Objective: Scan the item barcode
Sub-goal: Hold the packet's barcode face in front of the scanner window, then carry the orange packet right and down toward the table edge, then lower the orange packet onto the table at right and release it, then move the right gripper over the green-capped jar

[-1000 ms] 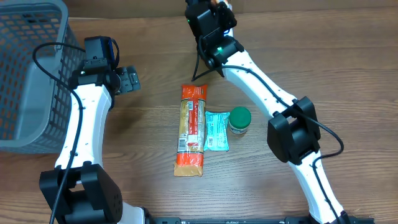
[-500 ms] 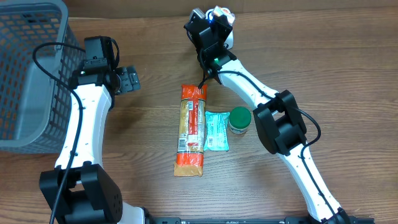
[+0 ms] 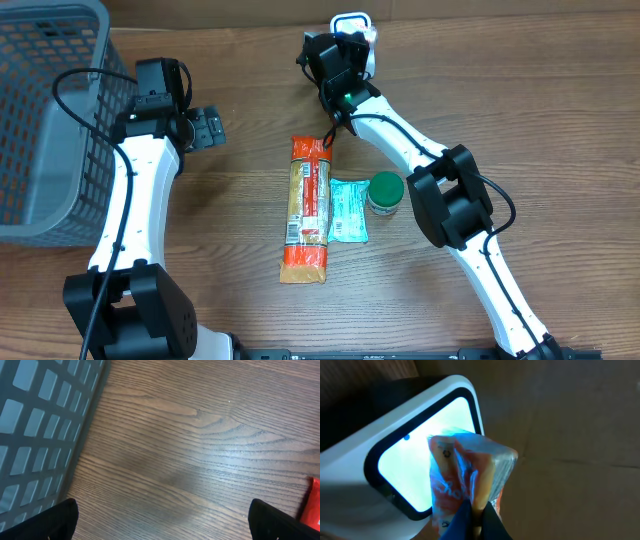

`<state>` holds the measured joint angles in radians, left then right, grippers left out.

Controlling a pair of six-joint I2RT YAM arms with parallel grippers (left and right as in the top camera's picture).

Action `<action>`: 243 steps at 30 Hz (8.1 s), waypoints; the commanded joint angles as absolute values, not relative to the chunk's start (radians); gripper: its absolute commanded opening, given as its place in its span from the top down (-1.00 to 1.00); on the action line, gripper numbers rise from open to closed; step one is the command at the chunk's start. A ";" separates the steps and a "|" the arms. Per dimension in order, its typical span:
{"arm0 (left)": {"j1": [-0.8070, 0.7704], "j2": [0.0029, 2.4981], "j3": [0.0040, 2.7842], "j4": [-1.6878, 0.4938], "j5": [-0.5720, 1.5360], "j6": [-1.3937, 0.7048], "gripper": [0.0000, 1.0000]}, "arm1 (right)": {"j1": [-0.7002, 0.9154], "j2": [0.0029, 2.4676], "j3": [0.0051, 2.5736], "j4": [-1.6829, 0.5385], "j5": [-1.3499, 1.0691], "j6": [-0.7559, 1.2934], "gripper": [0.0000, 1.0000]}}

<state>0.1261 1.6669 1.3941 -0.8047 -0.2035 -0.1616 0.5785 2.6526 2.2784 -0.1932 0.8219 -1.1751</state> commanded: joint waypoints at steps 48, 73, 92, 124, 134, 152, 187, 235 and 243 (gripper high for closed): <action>0.124 1.668 1.410 -0.804 -0.210 -0.164 -0.99 | 0.585 2.077 2.161 0.040 1.566 -0.879 0.93; 0.124 1.668 1.410 -0.804 -0.210 -0.165 -0.99 | 0.357 1.626 1.930 -1.667 0.749 0.792 0.93; 0.124 1.668 1.410 -0.805 -0.210 -0.164 -1.00 | 0.206 1.631 1.546 -1.489 0.586 0.777 0.91; 0.124 1.668 1.410 -0.804 -0.210 -0.165 -1.00 | 0.133 1.631 0.875 -0.764 0.645 0.777 0.36; 0.124 1.668 1.410 -0.804 -0.210 -0.164 -1.00 | 0.133 1.631 0.875 -0.763 0.515 0.777 0.82; 0.124 1.668 1.410 -0.805 -0.210 -0.165 -1.00 | 0.133 1.631 0.875 -0.704 0.300 0.778 0.93; 0.124 1.668 1.410 -0.804 -0.210 -0.164 -1.00 | 0.133 1.631 0.875 -0.818 0.417 0.777 0.86; 0.124 1.668 1.410 -0.805 -0.210 -0.164 -1.00 | 0.159 1.629 1.259 -0.916 -0.292 0.720 -1.00; 0.124 1.668 1.410 -0.804 -0.210 -0.164 -1.00 | 0.315 1.629 1.259 -0.842 -0.153 0.793 -1.00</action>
